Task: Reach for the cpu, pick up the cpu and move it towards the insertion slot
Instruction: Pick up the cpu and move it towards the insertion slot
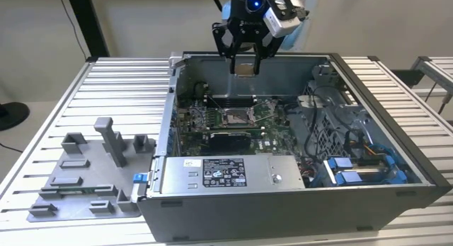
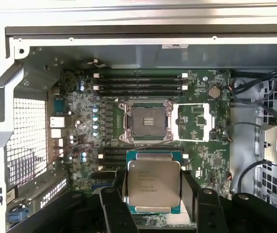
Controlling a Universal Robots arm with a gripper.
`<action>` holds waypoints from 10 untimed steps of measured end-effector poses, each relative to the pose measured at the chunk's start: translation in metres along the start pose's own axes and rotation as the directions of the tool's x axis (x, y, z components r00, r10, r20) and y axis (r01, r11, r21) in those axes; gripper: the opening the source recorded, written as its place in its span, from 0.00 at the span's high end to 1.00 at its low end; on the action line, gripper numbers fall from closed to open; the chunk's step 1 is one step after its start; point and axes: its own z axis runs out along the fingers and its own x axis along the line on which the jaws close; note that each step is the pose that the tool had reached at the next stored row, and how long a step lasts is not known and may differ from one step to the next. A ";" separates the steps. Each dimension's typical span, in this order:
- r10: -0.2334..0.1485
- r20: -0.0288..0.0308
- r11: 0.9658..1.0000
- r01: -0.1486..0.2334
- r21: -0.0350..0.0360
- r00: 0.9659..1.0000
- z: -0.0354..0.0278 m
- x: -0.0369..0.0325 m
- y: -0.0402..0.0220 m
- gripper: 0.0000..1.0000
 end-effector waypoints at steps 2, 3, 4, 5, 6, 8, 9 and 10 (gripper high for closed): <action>0.003 0.000 1.000 -0.003 0.000 1.000 0.0006 0.0002 0.0037 1.00; 0.003 0.000 1.000 -0.003 0.000 1.000 0.0008 0.0003 0.0056 1.00; 0.004 0.000 1.000 -0.004 0.000 1.000 0.0010 0.0004 0.0077 1.00; 0.005 0.000 1.000 -0.005 0.000 1.000 0.0012 0.0005 0.0097 1.00; 0.006 0.000 1.000 -0.006 0.000 1.000 0.0013 0.0006 0.0119 1.00; 0.007 0.000 1.000 -0.007 0.000 1.000 0.0016 0.0007 0.0159 1.00; 0.008 0.000 1.000 -0.008 0.000 1.000 0.0018 0.0008 0.0177 1.00; 0.009 0.000 1.000 -0.009 0.000 1.000 0.0019 0.0009 0.0197 1.00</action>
